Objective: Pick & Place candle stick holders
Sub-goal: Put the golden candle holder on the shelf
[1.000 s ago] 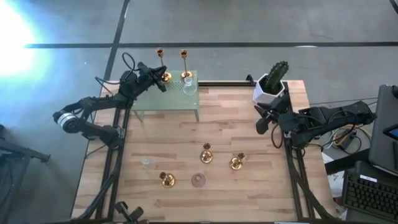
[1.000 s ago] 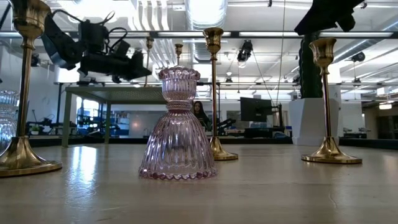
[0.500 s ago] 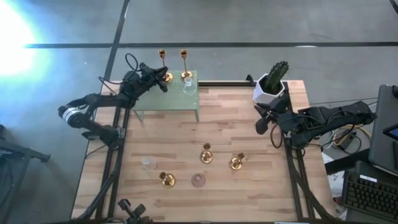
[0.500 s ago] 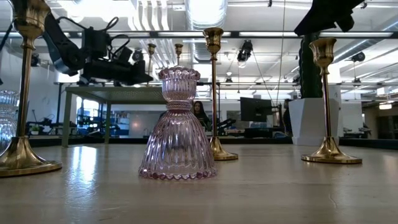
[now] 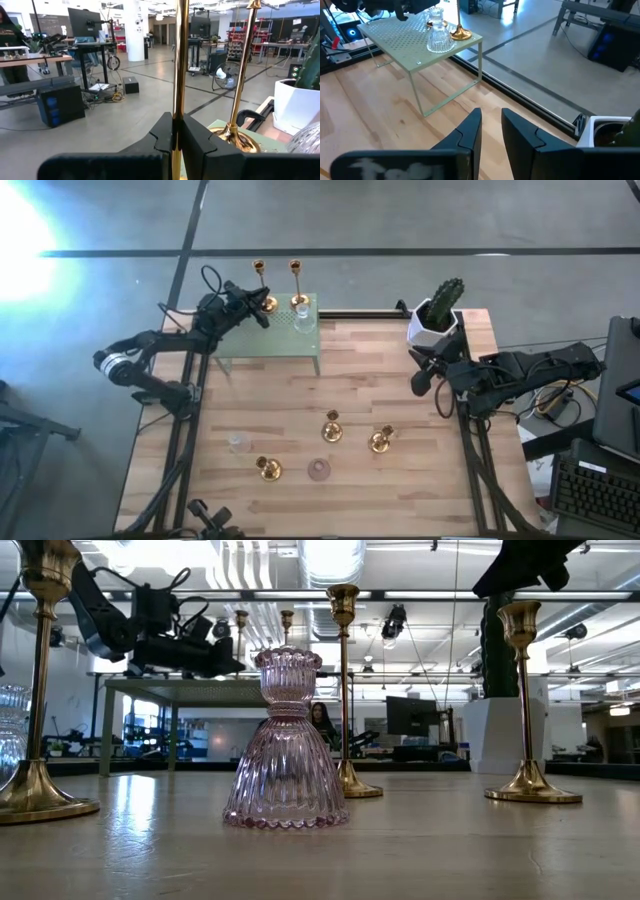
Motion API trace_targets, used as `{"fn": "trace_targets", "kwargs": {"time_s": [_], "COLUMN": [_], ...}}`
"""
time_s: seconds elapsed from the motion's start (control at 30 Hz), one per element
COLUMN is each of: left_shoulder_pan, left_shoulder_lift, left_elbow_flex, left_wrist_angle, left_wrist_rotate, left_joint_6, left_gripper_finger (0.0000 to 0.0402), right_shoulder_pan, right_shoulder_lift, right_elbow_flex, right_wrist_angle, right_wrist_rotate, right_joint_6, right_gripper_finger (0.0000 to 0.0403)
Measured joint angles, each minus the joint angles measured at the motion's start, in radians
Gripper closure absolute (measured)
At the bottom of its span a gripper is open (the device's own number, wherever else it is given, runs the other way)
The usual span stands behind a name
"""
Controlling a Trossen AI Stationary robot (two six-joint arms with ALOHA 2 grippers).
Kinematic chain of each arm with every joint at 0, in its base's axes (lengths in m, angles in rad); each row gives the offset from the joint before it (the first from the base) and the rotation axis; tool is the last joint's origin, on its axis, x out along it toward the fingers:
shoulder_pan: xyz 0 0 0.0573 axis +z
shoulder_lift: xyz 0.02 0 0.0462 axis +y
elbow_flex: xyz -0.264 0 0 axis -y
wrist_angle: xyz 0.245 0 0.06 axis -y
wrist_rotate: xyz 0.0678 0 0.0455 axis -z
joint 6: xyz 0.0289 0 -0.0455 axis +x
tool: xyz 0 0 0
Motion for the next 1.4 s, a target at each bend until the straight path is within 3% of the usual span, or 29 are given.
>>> {"fn": "trace_targets", "kwargs": {"time_s": [0.33, 0.93, 1.4], "left_shoulder_pan": [0.003, 0.004, 0.011], "left_shoulder_lift": [-0.012, -0.012, -0.010], "left_elbow_flex": [0.000, -0.001, -0.003], "left_wrist_angle": [-0.036, -0.039, -0.109], "left_wrist_rotate": [-0.002, -0.002, -0.011], "left_joint_6": [-0.005, -0.016, -0.063], "left_gripper_finger": [0.0381, 0.0376, 0.0322], "right_shoulder_pan": [0.000, 0.000, 0.000], "right_shoulder_lift": [0.000, 0.000, 0.000], "right_elbow_flex": [0.000, 0.000, 0.000], "right_wrist_angle": [0.000, 0.001, 0.002], "right_wrist_rotate": [-0.001, -0.001, -0.002], "right_joint_6": [-0.007, -0.007, -0.007], "right_gripper_finger": [0.0346, 0.0329, 0.0341]}}
